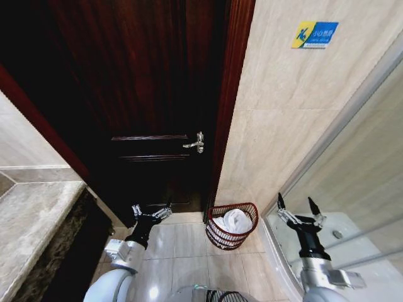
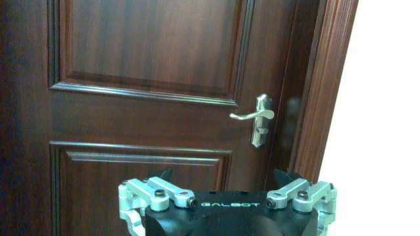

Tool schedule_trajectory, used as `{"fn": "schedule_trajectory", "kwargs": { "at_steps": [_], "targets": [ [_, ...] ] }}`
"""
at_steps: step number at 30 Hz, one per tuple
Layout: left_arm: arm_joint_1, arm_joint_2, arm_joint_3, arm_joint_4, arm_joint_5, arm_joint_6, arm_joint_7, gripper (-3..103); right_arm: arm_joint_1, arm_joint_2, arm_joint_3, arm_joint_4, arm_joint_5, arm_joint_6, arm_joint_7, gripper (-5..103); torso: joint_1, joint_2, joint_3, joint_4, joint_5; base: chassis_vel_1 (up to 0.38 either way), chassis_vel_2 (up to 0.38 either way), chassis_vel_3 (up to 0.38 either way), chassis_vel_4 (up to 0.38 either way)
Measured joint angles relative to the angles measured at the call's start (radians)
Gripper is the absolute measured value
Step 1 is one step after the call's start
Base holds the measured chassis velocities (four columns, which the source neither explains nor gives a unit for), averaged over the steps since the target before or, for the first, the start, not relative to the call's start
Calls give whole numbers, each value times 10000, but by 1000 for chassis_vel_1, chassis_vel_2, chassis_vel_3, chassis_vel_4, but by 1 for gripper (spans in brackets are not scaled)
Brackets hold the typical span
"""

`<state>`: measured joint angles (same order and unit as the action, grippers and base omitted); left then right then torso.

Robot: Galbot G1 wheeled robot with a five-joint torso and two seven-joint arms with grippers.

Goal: Discard the used towel into the hamper.

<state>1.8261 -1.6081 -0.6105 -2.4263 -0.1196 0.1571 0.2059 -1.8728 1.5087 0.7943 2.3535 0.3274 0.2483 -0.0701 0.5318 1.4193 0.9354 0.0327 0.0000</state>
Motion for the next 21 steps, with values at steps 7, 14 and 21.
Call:
{"fn": "schedule_trajectory", "kwargs": {
  "at_steps": [7,14,21],
  "targets": [
    [0,0,0,0,0,0,0,100,26,74,-393,184,-263,-116,-6,100,0,0,0,0,0,0,0,0,0],
    [0,0,0,0,0,0,0,100,126,62,-552,203,-337,-231,16,100,0,0,0,0,-1,0,0,0,0],
    [0,0,0,1,0,0,0,100,162,52,-596,197,-336,-269,25,100,0,0,0,0,0,0,0,0,0]
  ]
}}
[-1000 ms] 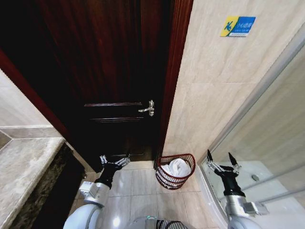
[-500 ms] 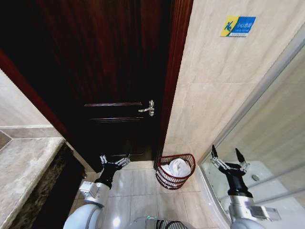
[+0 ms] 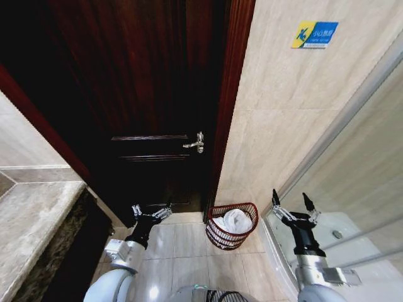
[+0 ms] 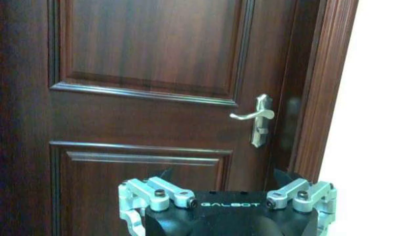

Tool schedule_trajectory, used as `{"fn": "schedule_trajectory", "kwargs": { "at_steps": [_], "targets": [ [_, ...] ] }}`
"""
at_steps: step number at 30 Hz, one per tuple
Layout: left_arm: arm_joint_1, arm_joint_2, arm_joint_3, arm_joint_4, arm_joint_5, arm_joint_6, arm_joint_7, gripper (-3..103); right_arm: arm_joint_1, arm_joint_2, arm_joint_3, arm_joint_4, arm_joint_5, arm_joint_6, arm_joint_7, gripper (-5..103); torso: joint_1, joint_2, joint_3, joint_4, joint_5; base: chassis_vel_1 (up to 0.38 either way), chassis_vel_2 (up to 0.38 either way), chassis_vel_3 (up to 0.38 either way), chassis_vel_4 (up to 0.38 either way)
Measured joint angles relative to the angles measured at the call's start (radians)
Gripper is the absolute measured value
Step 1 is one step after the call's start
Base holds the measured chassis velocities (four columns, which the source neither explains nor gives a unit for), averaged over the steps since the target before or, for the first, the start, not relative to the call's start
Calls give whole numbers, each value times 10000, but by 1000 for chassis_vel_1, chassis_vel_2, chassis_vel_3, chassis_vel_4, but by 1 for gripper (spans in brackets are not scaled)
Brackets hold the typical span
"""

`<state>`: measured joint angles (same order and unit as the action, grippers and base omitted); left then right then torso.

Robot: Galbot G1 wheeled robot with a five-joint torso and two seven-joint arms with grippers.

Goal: Discard the used towel into the hamper.

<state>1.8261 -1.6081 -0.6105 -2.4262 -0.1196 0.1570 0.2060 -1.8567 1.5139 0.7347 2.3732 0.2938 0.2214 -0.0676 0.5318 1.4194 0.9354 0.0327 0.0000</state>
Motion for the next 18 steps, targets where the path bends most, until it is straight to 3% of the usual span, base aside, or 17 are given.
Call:
{"fn": "schedule_trajectory", "kwargs": {
  "at_steps": [18],
  "targets": [
    [0,0,0,0,0,0,0,100,9,-8,2,-32,9,-6,0,100,0,0,0,1,0,0,0,0,0]
  ]
}}
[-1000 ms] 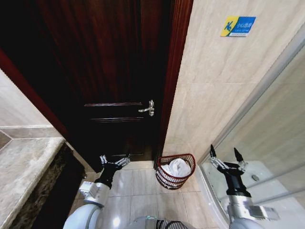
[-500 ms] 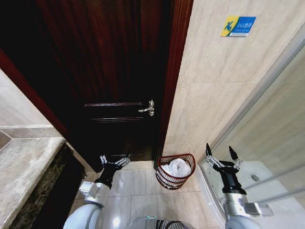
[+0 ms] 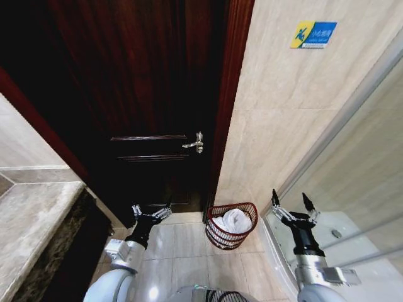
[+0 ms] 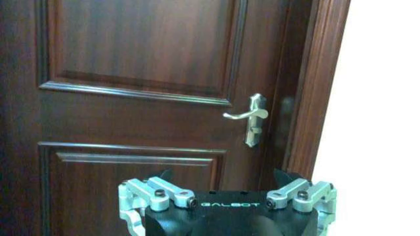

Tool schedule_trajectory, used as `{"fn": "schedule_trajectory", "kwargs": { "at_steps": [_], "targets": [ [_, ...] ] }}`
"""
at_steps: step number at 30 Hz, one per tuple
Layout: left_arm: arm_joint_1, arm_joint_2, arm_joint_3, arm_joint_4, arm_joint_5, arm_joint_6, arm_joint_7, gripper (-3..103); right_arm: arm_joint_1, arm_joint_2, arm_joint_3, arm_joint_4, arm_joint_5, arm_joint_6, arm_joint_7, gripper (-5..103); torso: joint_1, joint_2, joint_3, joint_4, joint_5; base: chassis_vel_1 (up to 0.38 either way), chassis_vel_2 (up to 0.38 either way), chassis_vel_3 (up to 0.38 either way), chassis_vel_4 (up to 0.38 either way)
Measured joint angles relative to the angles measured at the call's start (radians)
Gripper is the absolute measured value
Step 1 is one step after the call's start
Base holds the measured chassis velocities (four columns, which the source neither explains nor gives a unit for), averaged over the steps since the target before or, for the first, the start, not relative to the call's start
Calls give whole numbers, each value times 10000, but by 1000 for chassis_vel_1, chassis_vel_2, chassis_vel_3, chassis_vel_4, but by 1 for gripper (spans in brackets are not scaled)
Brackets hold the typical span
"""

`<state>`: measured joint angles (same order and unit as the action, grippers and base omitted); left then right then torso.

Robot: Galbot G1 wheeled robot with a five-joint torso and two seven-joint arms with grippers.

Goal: Discard the used towel into the hamper.

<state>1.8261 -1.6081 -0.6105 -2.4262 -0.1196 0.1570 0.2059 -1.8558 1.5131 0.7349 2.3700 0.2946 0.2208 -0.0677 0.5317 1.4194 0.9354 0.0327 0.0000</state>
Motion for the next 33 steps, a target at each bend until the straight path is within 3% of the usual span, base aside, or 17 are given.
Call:
{"fn": "schedule_trajectory", "kwargs": {
  "at_steps": [33],
  "targets": [
    [0,0,0,0,0,0,0,100,1,0,3,-10,3,2,-6,100,1,0,0,0,1,-98,-102,-94,-97]
  ]
}}
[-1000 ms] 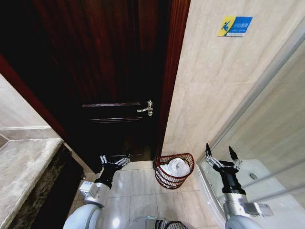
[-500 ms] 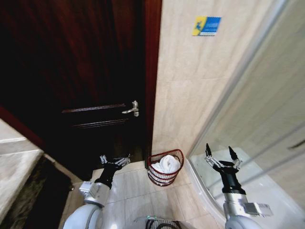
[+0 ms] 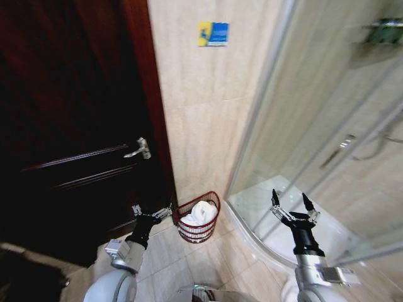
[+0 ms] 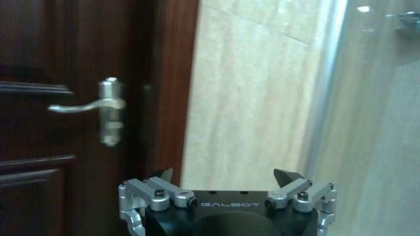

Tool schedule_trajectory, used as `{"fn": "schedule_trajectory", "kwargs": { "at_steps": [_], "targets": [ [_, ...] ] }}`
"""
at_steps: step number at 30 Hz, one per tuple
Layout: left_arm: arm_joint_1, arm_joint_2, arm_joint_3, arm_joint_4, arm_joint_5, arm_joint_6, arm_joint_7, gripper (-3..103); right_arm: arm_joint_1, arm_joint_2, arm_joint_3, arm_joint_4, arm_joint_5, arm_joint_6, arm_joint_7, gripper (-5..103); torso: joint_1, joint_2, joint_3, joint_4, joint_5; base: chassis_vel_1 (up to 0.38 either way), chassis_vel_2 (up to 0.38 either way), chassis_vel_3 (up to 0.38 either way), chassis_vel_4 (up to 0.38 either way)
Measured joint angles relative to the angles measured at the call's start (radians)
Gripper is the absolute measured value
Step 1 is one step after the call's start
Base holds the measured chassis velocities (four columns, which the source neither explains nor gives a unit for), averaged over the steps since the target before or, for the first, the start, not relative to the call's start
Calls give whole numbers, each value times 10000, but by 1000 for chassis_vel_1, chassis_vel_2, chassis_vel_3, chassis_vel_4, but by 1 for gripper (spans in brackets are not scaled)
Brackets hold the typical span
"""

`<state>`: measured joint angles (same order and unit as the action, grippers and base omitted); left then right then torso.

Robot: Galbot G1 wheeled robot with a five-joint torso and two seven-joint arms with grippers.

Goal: Discard the used towel into the hamper.

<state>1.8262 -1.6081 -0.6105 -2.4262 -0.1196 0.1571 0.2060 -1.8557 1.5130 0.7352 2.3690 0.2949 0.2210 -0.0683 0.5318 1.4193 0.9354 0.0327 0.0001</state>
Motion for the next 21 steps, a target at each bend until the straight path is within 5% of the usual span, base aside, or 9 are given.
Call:
{"fn": "schedule_trajectory", "kwargs": {
  "at_steps": [21],
  "targets": [
    [0,0,0,0,0,0,0,100,0,0,0,0,0,0,0,100,-1,1,-1,0,0,-124,-127,-125,-126]
  ]
}}
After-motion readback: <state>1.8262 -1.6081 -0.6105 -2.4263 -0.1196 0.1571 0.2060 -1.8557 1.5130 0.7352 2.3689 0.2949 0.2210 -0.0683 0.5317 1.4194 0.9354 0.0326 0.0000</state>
